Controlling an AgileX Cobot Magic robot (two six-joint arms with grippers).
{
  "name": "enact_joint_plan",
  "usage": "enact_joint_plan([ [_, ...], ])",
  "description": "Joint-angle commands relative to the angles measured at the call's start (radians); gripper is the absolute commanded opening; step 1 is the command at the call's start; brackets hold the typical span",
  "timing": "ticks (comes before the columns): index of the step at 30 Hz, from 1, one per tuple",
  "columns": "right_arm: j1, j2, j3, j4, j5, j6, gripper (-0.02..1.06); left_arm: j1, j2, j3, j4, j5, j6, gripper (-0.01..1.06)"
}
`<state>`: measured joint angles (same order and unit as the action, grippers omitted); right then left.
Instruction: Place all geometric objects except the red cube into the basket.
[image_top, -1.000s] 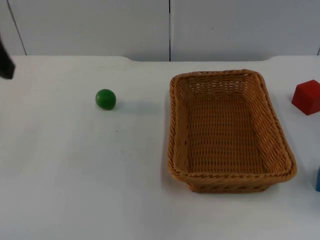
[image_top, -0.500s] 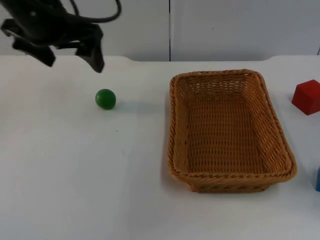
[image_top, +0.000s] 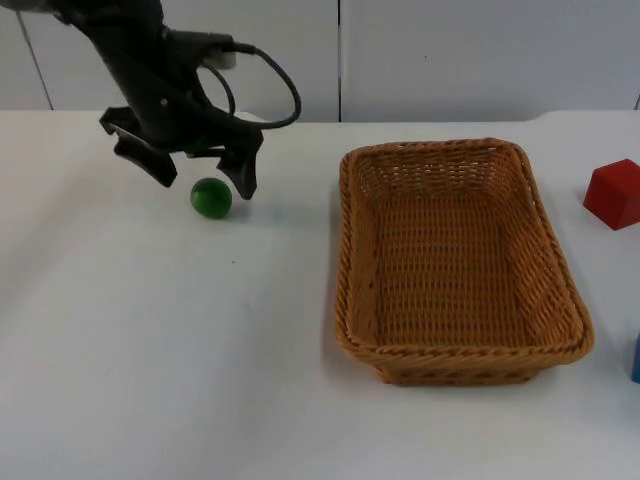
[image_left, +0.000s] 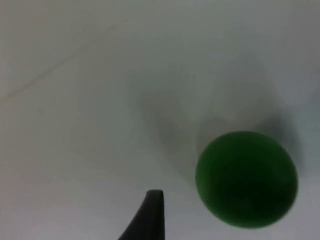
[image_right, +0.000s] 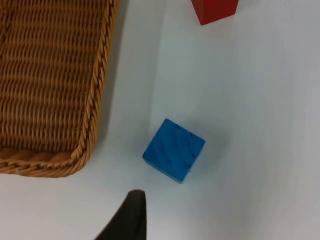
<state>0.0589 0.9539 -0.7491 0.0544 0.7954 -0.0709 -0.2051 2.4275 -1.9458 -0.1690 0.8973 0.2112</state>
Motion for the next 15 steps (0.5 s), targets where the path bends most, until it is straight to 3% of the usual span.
enact_joint_plan([
  [1,-0.007,0.001,0.004,-0.006,-0.011,-0.008,1.05,-0.006,0.009,-0.015,0.005,-0.004,-0.009,0.91],
  [10,-0.007,0.001,0.004,0.001,-0.013,-0.008,1.05,-0.006,0.046,-0.015,0.026,-0.031,-0.007,0.89],
  [12,-0.007,0.001,0.004,0.001,-0.014,-0.008,1.05,-0.006,0.056,-0.015,0.028,-0.034,-0.007,0.85],
  [14,-0.007,0.001,0.004,0.001,-0.021,-0.008,1.05,-0.006,0.057,-0.015,0.026,-0.036,-0.007,0.71],
  [15,-0.007,0.001,0.004,0.001,-0.021,-0.008,1.05,-0.006,0.057,-0.015,0.026,-0.036,-0.007,0.71],
])
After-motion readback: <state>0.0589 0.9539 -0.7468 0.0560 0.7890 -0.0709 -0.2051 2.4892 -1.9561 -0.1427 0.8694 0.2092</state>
